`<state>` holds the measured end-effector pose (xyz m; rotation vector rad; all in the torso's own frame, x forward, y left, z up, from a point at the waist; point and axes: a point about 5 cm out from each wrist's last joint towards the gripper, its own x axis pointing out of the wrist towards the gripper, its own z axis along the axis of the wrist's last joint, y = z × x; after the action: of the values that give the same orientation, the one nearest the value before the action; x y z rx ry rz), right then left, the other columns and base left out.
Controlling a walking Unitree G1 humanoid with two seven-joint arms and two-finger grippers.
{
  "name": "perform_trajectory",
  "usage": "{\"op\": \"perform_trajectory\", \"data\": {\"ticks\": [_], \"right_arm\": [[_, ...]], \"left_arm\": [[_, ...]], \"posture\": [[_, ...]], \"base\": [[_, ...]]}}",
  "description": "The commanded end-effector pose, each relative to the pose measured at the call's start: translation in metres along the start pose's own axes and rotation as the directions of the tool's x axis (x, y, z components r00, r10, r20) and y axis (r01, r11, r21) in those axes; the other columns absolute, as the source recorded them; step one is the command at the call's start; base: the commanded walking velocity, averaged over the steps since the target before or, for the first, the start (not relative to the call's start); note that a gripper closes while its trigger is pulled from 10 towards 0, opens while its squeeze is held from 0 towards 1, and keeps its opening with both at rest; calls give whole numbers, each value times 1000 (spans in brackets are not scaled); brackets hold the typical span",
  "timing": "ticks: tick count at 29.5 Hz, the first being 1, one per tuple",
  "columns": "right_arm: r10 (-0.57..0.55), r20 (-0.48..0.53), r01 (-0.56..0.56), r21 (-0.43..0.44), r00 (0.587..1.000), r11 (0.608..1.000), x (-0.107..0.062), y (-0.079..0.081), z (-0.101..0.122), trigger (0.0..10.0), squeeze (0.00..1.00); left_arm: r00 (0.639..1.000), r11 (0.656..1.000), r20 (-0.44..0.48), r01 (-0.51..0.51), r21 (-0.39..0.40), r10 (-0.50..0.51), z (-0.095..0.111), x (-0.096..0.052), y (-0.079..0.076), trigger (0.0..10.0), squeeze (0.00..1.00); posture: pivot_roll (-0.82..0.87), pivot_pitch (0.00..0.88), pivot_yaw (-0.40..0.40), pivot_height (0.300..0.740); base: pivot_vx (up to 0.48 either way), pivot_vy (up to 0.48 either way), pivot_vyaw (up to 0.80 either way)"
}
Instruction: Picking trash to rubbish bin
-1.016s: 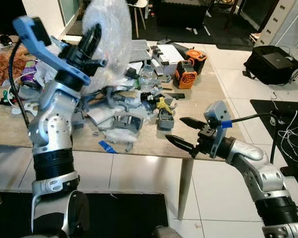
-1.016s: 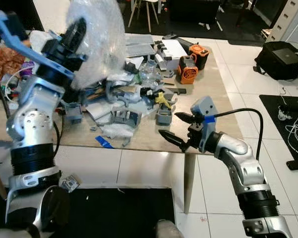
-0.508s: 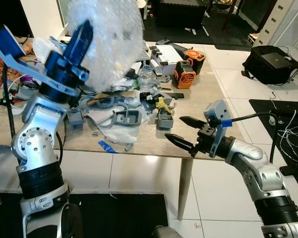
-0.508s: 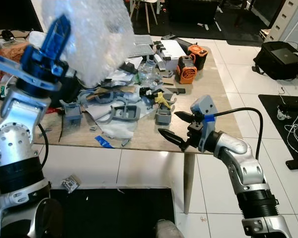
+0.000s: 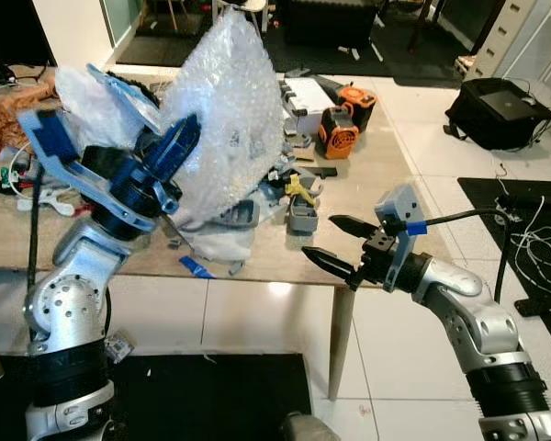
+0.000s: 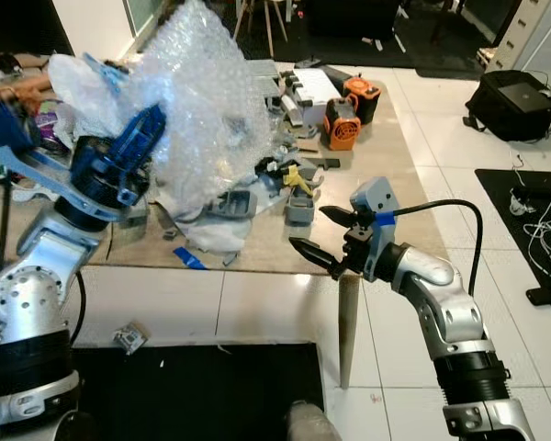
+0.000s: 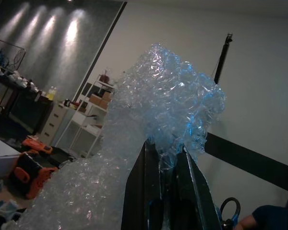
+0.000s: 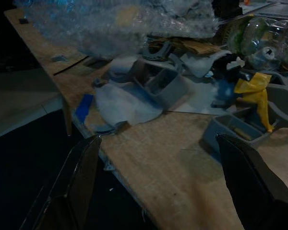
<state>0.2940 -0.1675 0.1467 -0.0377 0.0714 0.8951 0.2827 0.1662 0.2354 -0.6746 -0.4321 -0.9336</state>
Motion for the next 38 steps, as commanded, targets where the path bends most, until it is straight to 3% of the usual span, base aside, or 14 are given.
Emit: {"op": "perform_trajectory", "data": {"ticks": [1,13,18,25,27,31,38], "right_arm": [[-2,7,2,11,1000,1000,-1,0,0,10000,0],[1,14,-1,14,1000,1000,-1,-1,1,10000,0],[4,13,-4,15,1000,1000,-1,-1,1,10000,0],[7,13,-7,15,1000,1000,-2,-1,0,10000,0],[10,12,-11,15,1000,1000,-2,0,0,10000,0],[10,14,-10,14,1000,1000,-2,0,0,10000,0],[22,43,-23,33,999,999,-2,1,2,10000,0]], "left_arm": [[1000,1000,-4,2,-12,-2,-4,-2,1,10000,0],[1000,1000,5,15,14,-15,0,-4,0,10000,0],[995,988,-69,-68,141,78,6,-16,15,10000,0],[978,963,-116,-142,230,171,11,-29,28,10000,0],[958,942,-153,-194,272,242,7,-38,37,10000,0],[939,929,-188,-225,293,287,-2,-42,44,10000,0],[912,913,-230,-262,313,341,-21,-38,51,10000,0]], "posture": [[-88,0,-23,740],[-89,0,-26,740],[-88,0,-29,740],[-84,0,-30,740],[-84,0,-32,740],[-84,0,-32,740],[-83,0,-32,740]], "base": [[-345,0,0],[-357,0,0],[-359,0,0],[-366,0,0],[-368,0,0],[-368,0,0],[-361,0,0]]}}
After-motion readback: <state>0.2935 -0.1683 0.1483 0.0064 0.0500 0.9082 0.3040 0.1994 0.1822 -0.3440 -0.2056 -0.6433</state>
